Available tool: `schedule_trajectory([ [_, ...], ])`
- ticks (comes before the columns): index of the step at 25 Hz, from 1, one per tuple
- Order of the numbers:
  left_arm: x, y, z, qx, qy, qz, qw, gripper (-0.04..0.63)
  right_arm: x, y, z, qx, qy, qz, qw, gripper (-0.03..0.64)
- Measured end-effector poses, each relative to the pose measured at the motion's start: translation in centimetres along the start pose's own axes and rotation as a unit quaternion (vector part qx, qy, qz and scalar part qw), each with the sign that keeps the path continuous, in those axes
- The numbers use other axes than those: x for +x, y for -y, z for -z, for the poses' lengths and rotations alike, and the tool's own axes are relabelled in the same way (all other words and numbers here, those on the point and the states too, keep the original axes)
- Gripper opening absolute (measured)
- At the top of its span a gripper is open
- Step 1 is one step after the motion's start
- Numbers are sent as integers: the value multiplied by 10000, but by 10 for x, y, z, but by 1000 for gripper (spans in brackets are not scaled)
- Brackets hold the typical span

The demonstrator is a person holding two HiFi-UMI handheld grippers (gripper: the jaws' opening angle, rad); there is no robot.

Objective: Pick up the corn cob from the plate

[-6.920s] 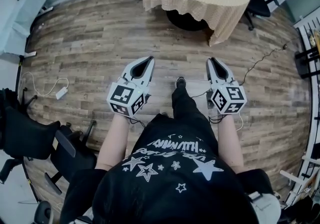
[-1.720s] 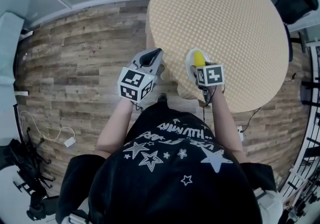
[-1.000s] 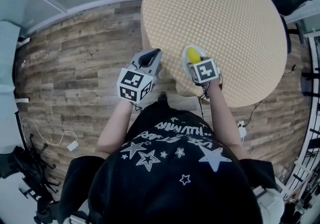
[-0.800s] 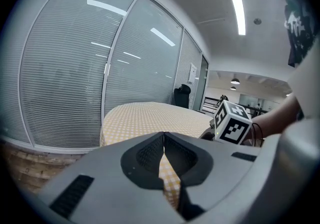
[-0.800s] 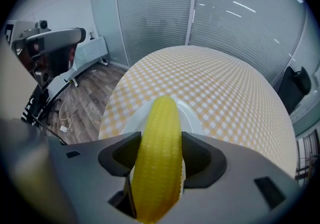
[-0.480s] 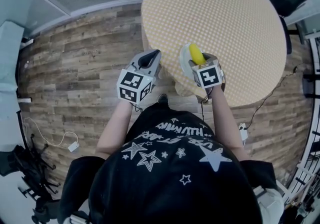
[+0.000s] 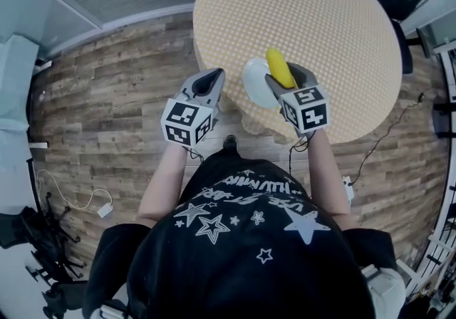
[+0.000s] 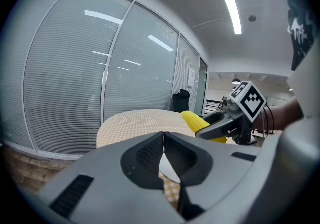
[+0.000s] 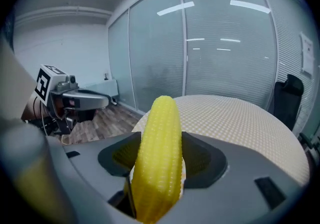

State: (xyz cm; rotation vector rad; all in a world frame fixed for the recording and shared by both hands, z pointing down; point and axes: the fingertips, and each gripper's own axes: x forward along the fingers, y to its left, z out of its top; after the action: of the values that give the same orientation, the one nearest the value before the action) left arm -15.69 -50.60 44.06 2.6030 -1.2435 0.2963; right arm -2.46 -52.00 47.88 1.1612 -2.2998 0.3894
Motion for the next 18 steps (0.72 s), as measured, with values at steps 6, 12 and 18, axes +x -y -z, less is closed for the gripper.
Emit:
schedule_trajectory([
  [6,-20,31,-3,20,96,-144,9998,9,-48,-14,-13,-25,677,-185,9975,259],
  [12,-39,78,-1,25,176,-224,9996,9,-103,-21,-7,-64,1082,-286,9937,259],
  [18,-54,131,4,75,257,-210,9994,9,-154,-24,15,-44,1349,-319,9903,259],
])
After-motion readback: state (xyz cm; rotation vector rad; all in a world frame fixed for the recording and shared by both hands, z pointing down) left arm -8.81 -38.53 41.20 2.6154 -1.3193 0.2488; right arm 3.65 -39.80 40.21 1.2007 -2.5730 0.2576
